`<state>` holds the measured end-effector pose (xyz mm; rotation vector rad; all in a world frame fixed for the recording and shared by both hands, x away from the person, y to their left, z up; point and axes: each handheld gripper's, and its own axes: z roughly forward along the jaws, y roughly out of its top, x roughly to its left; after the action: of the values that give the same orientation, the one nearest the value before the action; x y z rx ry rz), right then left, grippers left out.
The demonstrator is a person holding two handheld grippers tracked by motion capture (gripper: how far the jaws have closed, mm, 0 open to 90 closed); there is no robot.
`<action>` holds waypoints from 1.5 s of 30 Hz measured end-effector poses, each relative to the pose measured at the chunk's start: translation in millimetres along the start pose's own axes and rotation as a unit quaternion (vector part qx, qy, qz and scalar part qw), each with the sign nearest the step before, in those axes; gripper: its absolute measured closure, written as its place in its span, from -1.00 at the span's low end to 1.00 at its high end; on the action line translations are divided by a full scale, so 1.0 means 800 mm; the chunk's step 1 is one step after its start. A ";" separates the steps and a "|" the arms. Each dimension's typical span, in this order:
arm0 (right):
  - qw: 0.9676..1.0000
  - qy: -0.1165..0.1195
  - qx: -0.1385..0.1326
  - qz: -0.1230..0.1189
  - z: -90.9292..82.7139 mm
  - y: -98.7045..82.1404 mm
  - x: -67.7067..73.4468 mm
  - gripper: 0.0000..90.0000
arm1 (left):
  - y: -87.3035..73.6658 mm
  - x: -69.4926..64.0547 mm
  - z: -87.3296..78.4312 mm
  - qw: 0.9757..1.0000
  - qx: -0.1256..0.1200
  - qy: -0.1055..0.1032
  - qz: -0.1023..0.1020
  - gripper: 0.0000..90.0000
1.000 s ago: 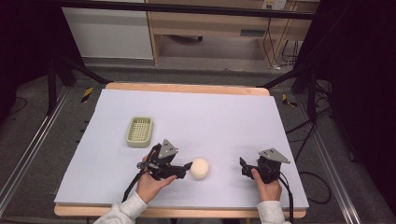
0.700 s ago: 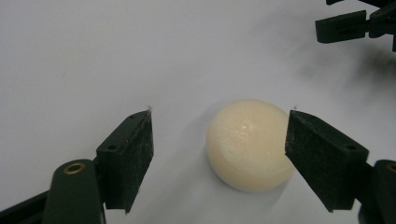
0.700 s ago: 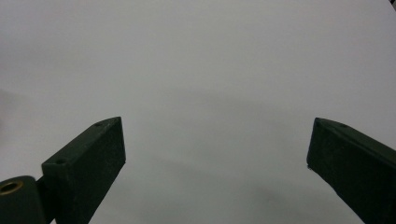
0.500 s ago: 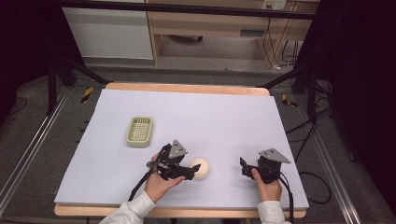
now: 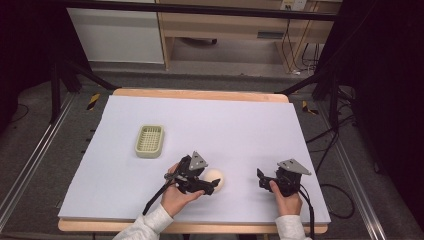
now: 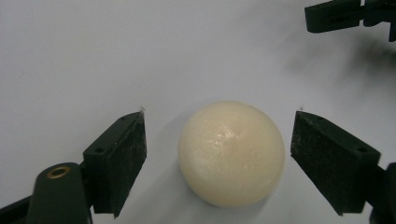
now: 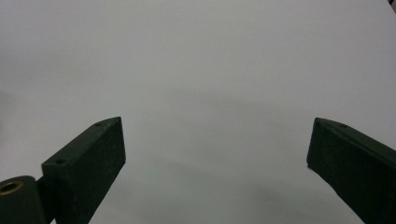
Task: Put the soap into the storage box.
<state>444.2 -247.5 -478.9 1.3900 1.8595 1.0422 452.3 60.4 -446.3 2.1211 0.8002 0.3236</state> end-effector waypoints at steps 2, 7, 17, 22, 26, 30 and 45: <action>1.000 0.000 0.000 0.000 0.000 0.000 0.000 -0.89 | 0.000 -0.002 0.003 1.000 0.003 -0.002 0.002 -0.62; 1.000 0.000 0.000 0.001 0.000 0.000 0.000 -0.89 | -0.001 -0.006 0.008 1.000 0.009 -0.003 0.005 -0.64; 1.000 0.001 0.001 0.001 0.000 0.000 0.000 -0.89 | -0.005 -0.008 0.021 1.000 0.029 -0.005 0.009 -0.65; 1.000 0.003 0.003 0.003 0.000 0.000 0.000 -0.89 | -0.007 -0.009 0.027 0.999 0.035 -0.005 0.007 -0.66; 1.000 0.002 0.002 0.001 0.000 0.000 -0.001 -0.89 | -0.009 -0.009 0.031 0.999 0.041 -0.003 0.010 -0.64; 1.000 0.001 0.002 0.000 0.000 0.000 -0.001 -0.89 | -0.011 -0.008 0.033 0.999 0.042 -0.003 0.005 -0.62; 1.000 0.004 0.005 0.002 0.001 0.000 0.000 -0.89 | -0.013 -0.012 0.040 0.998 0.053 0.000 0.013 -0.51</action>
<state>444.6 -247.5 -479.3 1.3977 1.8703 1.0440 455.7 39.2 -474.5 2.2327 0.8065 0.3011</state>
